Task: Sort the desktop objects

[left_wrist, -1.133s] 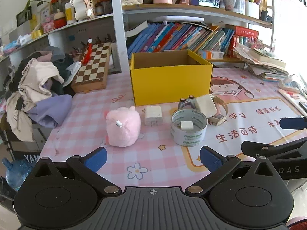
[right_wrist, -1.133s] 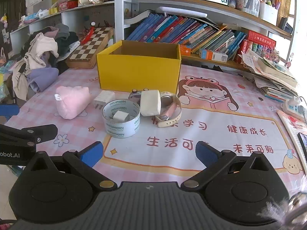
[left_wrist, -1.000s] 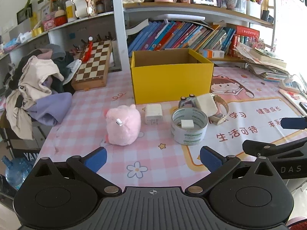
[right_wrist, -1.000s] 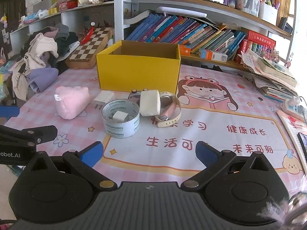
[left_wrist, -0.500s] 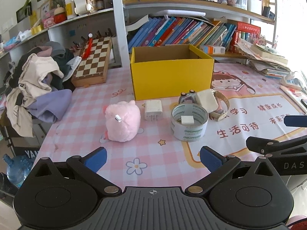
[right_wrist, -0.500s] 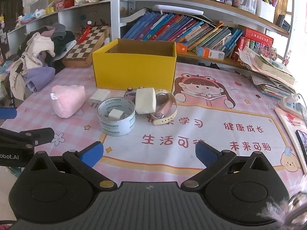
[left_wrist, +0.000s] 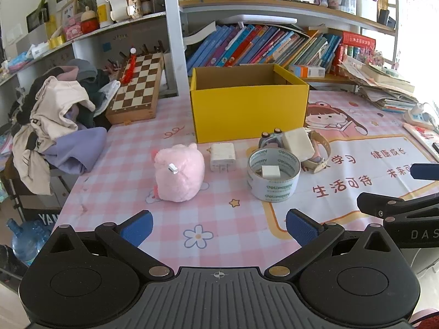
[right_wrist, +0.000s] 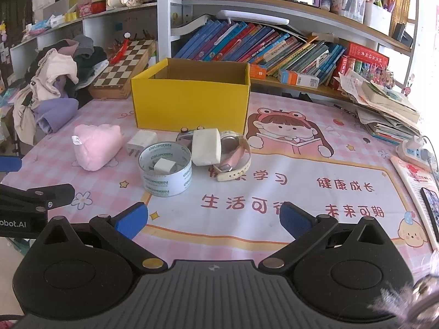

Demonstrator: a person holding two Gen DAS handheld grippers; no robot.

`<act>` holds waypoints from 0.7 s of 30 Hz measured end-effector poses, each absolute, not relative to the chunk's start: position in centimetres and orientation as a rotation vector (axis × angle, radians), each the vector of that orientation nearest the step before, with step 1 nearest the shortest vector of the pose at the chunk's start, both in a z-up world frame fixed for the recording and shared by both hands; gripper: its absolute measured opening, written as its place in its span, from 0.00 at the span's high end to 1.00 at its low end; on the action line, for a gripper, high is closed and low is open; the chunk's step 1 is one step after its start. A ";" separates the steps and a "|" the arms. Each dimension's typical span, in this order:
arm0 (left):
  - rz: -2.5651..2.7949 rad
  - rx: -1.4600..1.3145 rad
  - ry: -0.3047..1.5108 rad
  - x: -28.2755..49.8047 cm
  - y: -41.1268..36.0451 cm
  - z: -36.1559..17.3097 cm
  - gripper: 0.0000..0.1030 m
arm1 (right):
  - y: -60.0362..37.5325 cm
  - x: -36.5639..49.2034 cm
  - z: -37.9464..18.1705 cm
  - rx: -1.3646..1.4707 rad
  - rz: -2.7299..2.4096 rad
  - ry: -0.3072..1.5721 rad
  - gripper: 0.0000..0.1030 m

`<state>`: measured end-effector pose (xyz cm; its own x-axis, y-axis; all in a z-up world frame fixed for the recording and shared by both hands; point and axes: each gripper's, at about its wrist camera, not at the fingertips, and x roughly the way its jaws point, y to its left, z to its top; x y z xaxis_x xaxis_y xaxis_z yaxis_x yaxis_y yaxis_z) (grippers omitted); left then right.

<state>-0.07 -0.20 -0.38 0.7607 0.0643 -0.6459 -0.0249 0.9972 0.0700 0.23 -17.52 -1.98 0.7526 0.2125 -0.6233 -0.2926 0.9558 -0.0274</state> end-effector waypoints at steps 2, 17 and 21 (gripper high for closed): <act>0.048 0.062 0.707 -0.1 -0.2 -0.3 0.00 | -17.6 0.0 -2.2 -0.123 0.272 0.655 0.00; 0.042 0.077 0.710 0.0 -0.6 -0.4 0.00 | -17.6 -0.2 -2.1 -0.130 0.277 0.660 0.00; 0.041 0.077 0.710 0.0 -0.6 -0.3 0.00 | -17.6 -0.1 -2.0 -0.132 0.278 0.661 0.00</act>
<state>0.01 -0.60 -0.34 0.7575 0.0640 -0.6496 -0.0115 0.9963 0.0849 -0.13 -17.55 -2.04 0.7540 0.2125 -0.6215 -0.2957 0.9547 -0.0324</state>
